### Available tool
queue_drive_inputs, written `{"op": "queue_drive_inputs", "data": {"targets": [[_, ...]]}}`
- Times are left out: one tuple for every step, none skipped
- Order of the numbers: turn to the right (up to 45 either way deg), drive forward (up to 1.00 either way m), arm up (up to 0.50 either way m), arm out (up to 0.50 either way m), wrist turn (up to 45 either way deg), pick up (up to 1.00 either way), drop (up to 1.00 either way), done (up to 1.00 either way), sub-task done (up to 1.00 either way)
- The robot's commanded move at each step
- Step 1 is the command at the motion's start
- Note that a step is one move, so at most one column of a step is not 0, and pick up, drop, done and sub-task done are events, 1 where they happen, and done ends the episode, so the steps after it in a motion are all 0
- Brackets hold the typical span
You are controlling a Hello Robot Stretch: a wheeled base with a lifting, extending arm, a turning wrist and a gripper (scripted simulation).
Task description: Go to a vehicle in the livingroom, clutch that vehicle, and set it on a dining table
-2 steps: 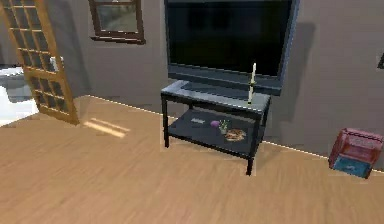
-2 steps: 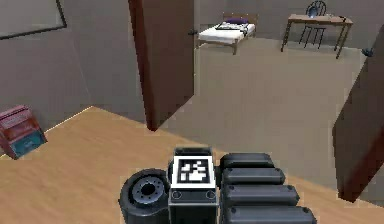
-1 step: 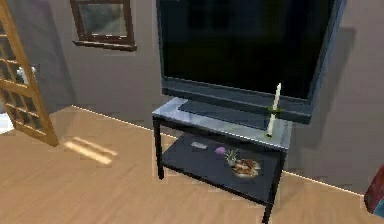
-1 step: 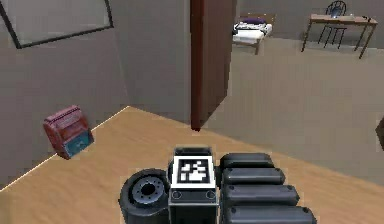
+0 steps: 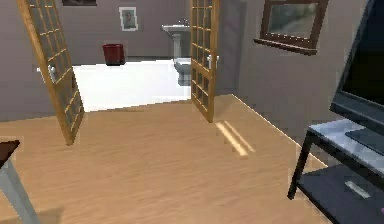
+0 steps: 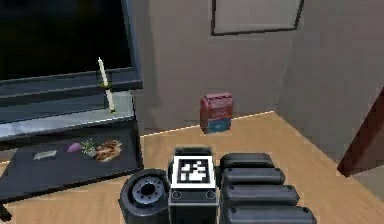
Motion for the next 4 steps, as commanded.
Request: {"op": "queue_drive_inputs", "data": {"targets": [[-15.0, 0.0, 0.0, 0.0, 0.0, 0.0, 0.0, 0.0, 0.0], [0.0, 1.0, 0.0, 0.0, 0.0, 0.0, 0.0, 0.0, 0.0], [-3.0, 0.0, 0.0, 0.0, 0.0, 0.0, 0.0, 0.0, 0.0], [0.0, 0.5, 0.0, 0.0, 0.0, 0.0, 0.0, 0.0, 0.0]]}}
